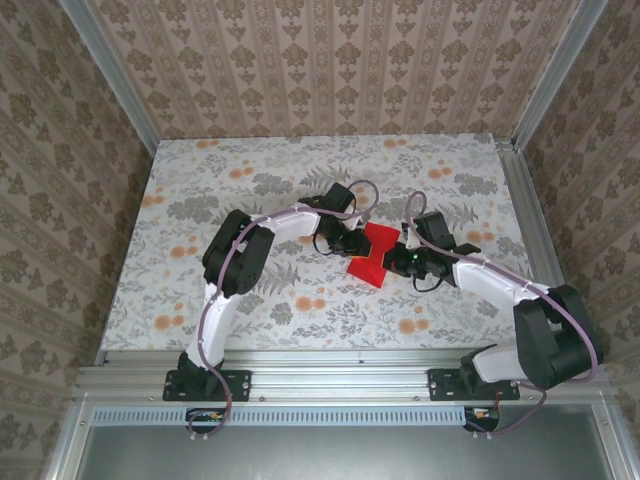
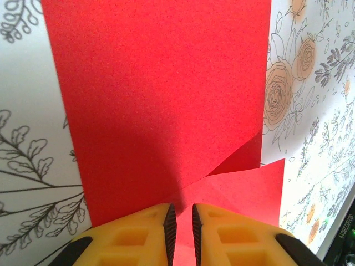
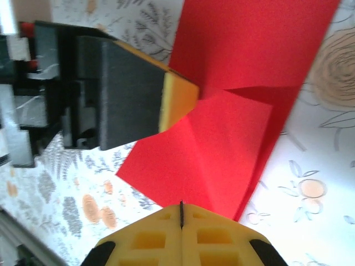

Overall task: Fold a paper plane with a square sheet of paper (pick it up from the middle)
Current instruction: Fold the triangle a second time at the center of the table.

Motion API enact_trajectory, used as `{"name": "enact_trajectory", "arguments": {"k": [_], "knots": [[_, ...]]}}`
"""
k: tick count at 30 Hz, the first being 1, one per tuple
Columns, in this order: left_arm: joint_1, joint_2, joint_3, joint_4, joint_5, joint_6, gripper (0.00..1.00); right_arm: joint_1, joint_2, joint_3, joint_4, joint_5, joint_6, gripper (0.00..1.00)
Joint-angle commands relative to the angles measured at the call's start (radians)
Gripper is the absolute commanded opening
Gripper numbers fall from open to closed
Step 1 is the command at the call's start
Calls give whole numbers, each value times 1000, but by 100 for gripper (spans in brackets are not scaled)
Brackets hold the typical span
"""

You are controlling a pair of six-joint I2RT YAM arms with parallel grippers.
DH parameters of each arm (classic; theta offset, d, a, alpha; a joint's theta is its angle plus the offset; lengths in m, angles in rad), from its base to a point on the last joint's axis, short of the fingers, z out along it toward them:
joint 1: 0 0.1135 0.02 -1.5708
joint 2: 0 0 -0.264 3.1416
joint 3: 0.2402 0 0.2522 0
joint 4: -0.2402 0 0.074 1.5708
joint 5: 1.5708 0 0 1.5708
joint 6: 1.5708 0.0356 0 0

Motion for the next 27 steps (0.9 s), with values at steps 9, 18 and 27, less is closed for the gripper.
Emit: {"name": "enact_trajectory", "arguments": {"k": [9,18,27], "knots": [[-3,75,-46,-58,-99,35,21,49,165,-27,168,-104,77,3],[1,72,-57,-64,-100,40,21,51,260,-11,177,-88,46,2],[6,76,-53,-69,-99,47,21,51,291,-54,227,-101,60,2]]}}
